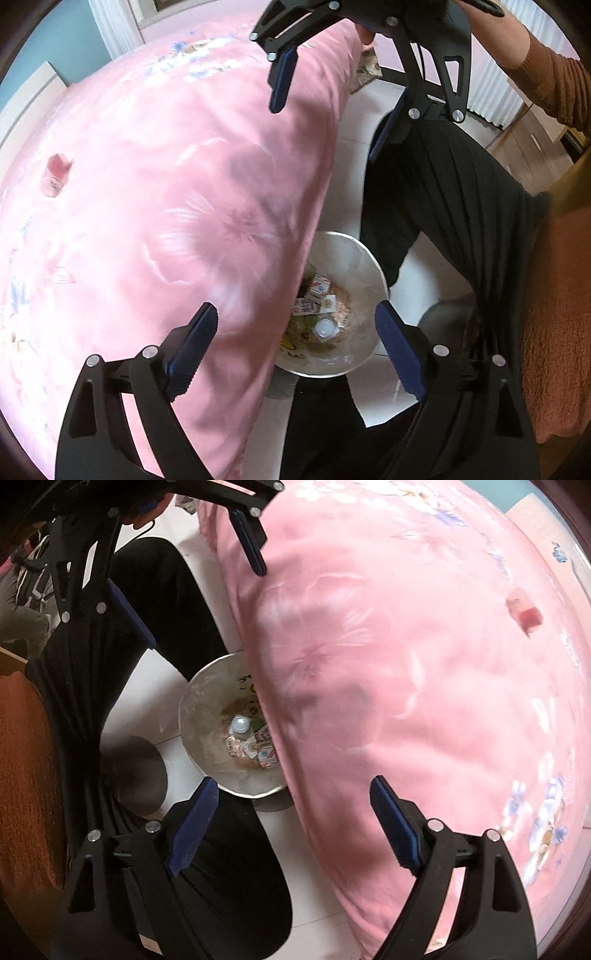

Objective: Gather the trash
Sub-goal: 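Move both tools back over the bed toward the clear cup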

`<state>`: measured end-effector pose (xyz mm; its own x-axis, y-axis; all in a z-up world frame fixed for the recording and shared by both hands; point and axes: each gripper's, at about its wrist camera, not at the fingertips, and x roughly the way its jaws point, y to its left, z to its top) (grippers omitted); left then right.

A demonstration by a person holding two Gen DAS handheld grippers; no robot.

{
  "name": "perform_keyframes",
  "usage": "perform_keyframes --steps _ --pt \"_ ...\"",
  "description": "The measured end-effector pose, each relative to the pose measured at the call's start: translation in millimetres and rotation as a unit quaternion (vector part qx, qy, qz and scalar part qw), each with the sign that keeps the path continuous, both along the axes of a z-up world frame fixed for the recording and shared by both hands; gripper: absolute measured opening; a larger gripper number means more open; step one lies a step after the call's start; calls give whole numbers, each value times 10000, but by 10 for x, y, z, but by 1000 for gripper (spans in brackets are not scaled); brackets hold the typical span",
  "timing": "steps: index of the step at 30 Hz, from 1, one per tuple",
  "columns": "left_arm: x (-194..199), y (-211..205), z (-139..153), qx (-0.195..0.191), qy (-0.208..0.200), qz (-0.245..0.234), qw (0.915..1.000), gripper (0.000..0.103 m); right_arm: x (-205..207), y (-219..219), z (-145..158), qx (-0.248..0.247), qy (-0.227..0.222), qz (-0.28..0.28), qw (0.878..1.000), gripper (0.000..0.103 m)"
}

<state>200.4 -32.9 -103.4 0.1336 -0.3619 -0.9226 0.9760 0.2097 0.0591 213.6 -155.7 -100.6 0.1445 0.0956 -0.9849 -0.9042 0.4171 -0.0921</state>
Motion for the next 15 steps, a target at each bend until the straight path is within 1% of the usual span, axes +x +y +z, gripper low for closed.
perform_keyframes --steps 3,9,12,15 --pt "22 27 67 14 -127 78 9999 90 24 -53 70 -20 -147 -137 9998 84" --pt "90 46 167 131 -278 227 9993 91 149 -263 246 159 -334 -515 9980 84" --pt "160 68 256 120 -344 278 9989 91 237 -355 349 227 -457 -703 9962 84" --pt "243 93 373 79 -477 370 9981 91 368 -448 446 287 -685 -951 9927 84"
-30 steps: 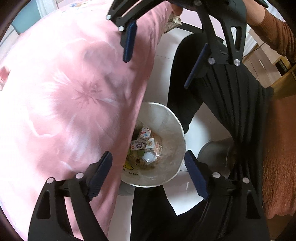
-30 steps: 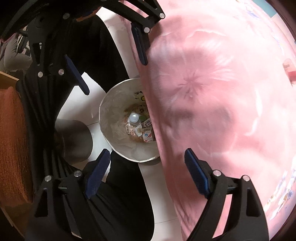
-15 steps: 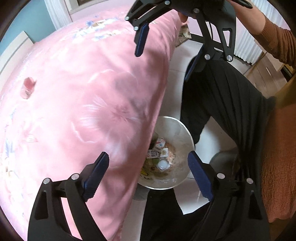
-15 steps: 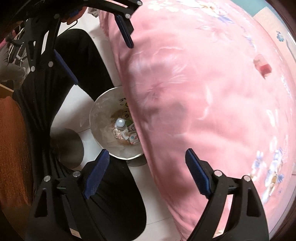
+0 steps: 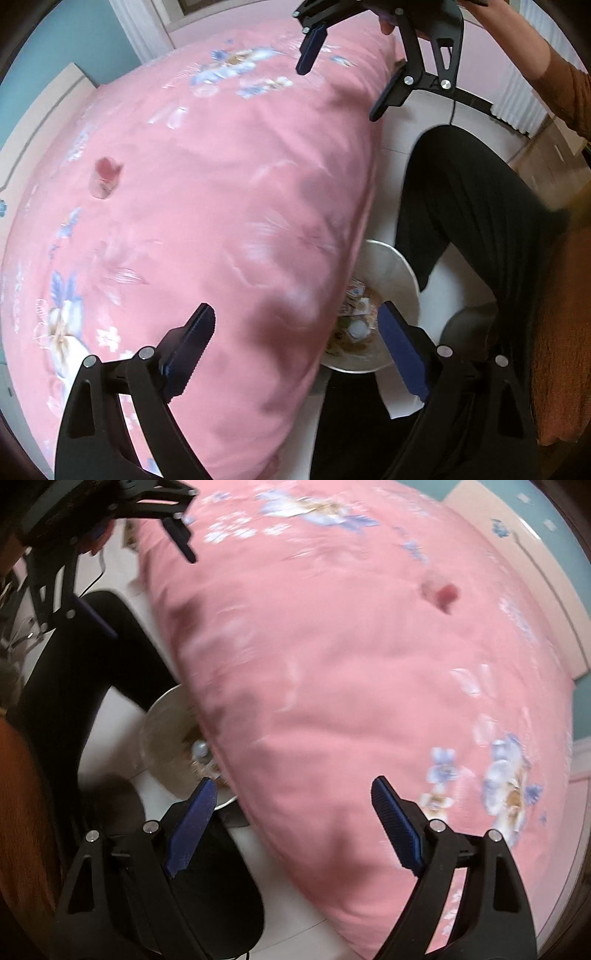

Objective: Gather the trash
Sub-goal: 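Move both tools back over the bed toward the clear cup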

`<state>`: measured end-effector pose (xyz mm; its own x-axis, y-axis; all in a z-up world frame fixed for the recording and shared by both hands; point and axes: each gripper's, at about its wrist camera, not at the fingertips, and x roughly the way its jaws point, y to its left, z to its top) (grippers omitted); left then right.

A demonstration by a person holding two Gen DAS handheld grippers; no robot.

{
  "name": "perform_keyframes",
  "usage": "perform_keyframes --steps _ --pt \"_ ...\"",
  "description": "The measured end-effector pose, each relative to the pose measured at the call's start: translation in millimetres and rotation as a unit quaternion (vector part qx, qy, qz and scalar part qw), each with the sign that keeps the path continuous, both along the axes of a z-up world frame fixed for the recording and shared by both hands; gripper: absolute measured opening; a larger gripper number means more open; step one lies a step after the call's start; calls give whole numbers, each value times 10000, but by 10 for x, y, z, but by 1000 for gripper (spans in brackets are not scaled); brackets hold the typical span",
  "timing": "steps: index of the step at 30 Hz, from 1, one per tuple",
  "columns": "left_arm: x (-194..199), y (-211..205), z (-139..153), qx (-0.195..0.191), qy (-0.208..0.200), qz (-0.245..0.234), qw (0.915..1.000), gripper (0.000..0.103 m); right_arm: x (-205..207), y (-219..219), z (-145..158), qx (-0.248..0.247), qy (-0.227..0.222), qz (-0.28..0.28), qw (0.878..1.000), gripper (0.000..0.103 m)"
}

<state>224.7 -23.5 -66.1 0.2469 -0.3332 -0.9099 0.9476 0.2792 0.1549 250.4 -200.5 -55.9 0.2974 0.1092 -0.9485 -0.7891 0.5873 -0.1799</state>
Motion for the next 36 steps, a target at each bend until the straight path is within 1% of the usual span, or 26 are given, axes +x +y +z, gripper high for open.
perform_keyframes --steps 3,9,12,13,16,18,22,27,30,32,33,36 --pt "109 9 91 21 -57 58 10000 92 120 -69 51 30 -21 -167 9999 84" --pt "390 -23 181 258 -94 52 9996 92 537 -239 110 -16 -133 -560 9983 84" --pt "554 -34 200 326 -91 60 9994 92 882 -342 139 84 -173 -866 9961 84" --pt "609 -36 194 354 -80 64 9993 92 987 -363 141 90 -185 -934 9954 86" --pt "875 -55 176 429 -60 134 9990 92 1261 -384 129 135 -142 -1009 9947 86" --pt "1037 -62 151 455 -38 181 9988 92 1445 -355 106 95 -226 -1039 9943 86" --pt "1282 -51 88 528 -26 250 9983 92 1837 -227 30 167 -212 -984 9948 86" --pt "1432 -8 18 502 17 227 9985 92 2302 0 -58 279 -281 -965 9945 86" --pt "1510 6 -34 504 89 215 9985 92 2644 174 -45 411 -427 -1132 9918 86" --pt "1558 22 -66 524 120 204 9983 92 2937 263 3 519 -491 -1432 9871 86" --pt "1569 29 -80 535 156 180 9983 92 3093 314 41 649 -537 -1533 9846 86" --pt "1616 53 -126 571 176 120 9981 92 3491 437 44 707 -408 -1843 9795 86"
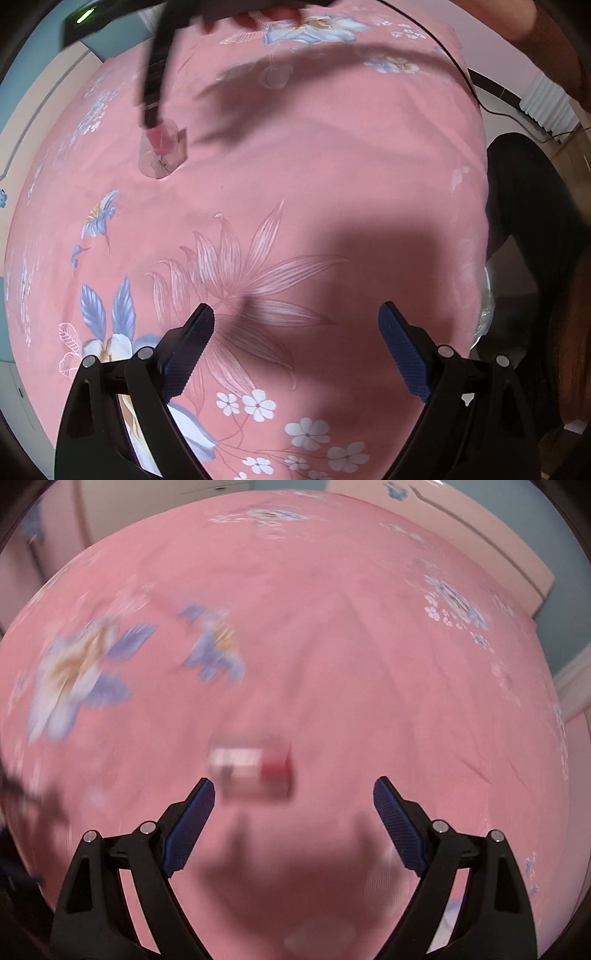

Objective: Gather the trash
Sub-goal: 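Move both tools back over the bed toward the clear cup, then approach the clear plastic cup and red block with both open tools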

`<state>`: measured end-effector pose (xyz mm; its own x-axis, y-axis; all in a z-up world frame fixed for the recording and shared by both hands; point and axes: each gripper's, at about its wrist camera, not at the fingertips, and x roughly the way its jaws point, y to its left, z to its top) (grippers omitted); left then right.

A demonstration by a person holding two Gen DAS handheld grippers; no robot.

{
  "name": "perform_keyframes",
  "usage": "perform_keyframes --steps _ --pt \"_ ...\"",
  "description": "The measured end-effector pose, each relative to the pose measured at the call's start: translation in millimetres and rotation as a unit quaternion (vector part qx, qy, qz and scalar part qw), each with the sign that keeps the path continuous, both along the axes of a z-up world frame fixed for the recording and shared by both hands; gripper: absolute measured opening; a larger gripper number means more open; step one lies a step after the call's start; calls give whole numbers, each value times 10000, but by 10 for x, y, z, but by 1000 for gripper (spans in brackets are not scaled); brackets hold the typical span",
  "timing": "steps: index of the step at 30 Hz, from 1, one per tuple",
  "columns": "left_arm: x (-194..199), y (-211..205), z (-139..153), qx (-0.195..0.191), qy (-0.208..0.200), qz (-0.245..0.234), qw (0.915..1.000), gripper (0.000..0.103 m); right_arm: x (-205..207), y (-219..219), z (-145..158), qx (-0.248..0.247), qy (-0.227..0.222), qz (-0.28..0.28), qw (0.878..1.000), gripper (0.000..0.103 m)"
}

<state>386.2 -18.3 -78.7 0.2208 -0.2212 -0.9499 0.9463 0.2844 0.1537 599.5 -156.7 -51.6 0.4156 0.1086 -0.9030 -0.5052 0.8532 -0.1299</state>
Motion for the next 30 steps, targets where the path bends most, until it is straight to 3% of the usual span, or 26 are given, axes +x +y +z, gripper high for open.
perform_keyframes --steps 3,6,12,14,18,21,22,24,27,30 --pt "70 27 -40 -27 59 21 10000 92 393 98 -116 40 290 -282 9992 86" --pt "94 31 -58 -20 124 47 9999 92 613 108 -360 -340 701 -481 9958 86" --pt "50 -39 -34 -19 174 -149 9997 92 61 -204 -462 -927 1532 437 9829 86" --pt "50 -112 -30 -47 192 -180 9996 92 -186 -363 -415 -849 1689 709 9794 86" --pt "-12 -380 -70 -109 267 -295 9991 92 -292 -722 -254 -847 1046 52 9909 86" --pt "-180 -634 -139 -103 295 -601 9977 92 -474 -1073 -58 -204 622 -439 9969 86" --pt "-230 -712 -146 -104 344 -703 9969 92 -605 -1206 -10 -20 592 -524 9969 86" --pt "-285 -854 -153 -64 322 -865 9957 92 -975 -1407 50 -207 360 -396 9984 86" --pt "-316 -1035 -153 27 320 -1056 9939 92 -1433 -1751 62 -222 467 -285 9983 86" --pt "-304 -1166 -160 106 288 -1072 9938 92 -1594 -1941 18 -409 588 -433 9965 86"
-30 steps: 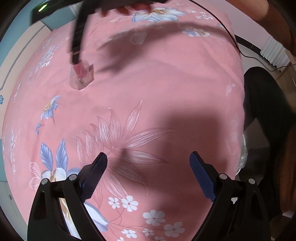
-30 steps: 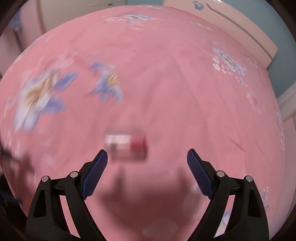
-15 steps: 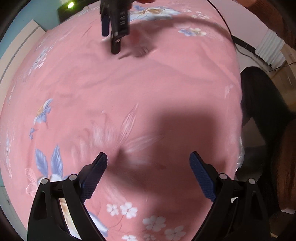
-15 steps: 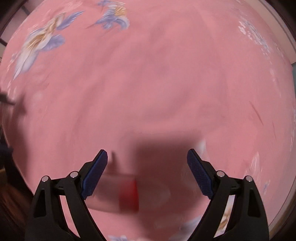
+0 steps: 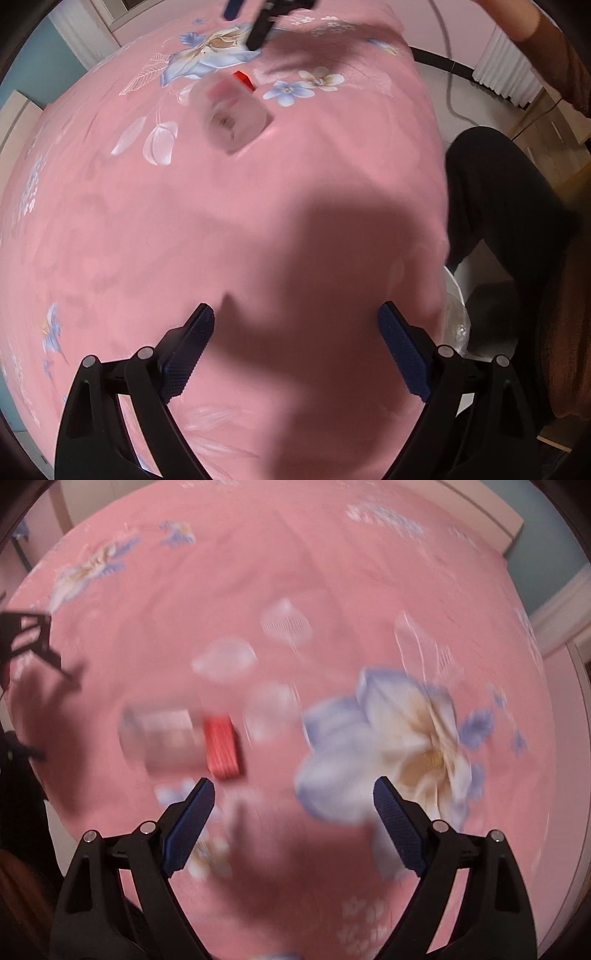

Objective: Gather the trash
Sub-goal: 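Approach the clear plastic cup and red block with both open tools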

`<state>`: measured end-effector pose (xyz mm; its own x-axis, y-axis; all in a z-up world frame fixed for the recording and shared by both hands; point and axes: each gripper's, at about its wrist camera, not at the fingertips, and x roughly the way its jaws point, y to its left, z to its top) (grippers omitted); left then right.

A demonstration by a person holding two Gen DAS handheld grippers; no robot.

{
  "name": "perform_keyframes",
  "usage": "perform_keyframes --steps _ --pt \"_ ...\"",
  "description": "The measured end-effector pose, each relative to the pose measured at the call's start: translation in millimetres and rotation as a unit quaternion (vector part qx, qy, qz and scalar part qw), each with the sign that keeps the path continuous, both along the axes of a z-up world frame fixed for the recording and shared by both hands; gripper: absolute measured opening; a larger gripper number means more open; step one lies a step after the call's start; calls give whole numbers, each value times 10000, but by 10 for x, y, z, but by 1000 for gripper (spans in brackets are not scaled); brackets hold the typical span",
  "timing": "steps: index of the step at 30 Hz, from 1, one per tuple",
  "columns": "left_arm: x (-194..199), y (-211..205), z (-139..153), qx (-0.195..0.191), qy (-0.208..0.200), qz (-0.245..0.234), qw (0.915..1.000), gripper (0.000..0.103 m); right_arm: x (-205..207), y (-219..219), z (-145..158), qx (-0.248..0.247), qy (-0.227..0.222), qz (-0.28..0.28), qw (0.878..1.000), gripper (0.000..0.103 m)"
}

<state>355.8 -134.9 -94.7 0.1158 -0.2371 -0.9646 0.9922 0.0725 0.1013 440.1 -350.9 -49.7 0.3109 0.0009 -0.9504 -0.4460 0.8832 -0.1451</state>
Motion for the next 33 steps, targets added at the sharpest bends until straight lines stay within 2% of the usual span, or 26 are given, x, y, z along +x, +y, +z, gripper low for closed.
perform_keyframes --steps 1,6,12,14,16,20,23,28,33 --pt "-11 -30 5 17 29 33 10000 92 -14 7 -47 -72 -8 15 10000 86" --pt "-107 -134 62 60 -27 -92 9999 92 -59 15 -73 202 11 32 9998 86" --pt "-35 -310 150 140 -45 -100 9998 92 -218 231 -70 64 168 613 9980 86" --pt "103 -383 205 104 -37 71 9999 92 -260 266 -62 54 232 725 9971 86" --pt "248 -452 293 -54 179 281 9994 92 -293 295 -40 159 214 883 9957 86" --pt "477 -540 400 -248 318 602 9974 92 -303 279 -31 258 167 976 9948 86" --pt "647 -603 428 -215 287 795 9962 92 -277 241 -27 323 171 949 9948 86" --pt "966 -646 429 -119 235 1197 9925 92 -246 237 -31 112 128 1011 9947 86" --pt "1046 -680 436 -123 161 1284 9915 92 -238 262 -10 17 88 1078 9941 86"
